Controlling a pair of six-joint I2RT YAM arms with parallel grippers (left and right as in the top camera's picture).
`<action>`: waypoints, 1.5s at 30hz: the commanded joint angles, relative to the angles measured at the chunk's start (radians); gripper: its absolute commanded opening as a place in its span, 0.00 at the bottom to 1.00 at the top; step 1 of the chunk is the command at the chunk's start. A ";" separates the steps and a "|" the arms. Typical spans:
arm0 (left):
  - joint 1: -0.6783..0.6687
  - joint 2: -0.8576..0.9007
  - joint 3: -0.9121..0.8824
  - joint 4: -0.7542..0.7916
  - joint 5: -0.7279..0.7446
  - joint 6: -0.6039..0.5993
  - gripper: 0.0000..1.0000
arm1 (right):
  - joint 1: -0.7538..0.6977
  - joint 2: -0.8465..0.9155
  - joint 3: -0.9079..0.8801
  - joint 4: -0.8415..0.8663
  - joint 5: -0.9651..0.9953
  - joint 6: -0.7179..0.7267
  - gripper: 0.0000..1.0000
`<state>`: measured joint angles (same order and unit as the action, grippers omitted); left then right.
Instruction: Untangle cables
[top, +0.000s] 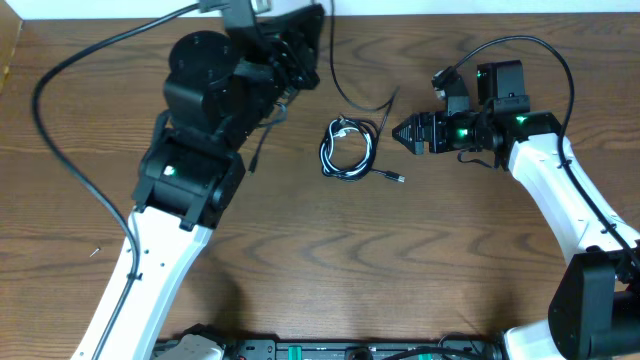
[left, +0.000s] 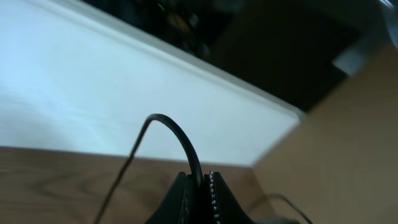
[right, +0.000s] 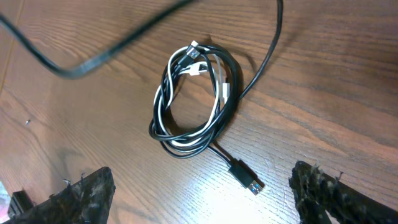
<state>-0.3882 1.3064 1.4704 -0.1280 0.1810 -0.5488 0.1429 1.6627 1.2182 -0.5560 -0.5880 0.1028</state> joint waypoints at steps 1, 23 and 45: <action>0.027 -0.054 0.015 0.021 -0.142 0.013 0.08 | 0.010 0.005 0.016 0.003 -0.016 0.008 0.87; 0.051 -0.292 0.015 0.085 -0.148 -0.060 0.08 | 0.158 0.175 0.016 0.306 0.046 -0.006 0.89; 0.051 -0.314 0.015 0.130 -0.159 -0.130 0.07 | 0.303 0.386 0.016 0.667 0.118 0.221 0.80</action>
<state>-0.3412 1.0019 1.4704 -0.0181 0.0444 -0.6773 0.4271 2.0529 1.2243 0.1387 -0.4885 0.2562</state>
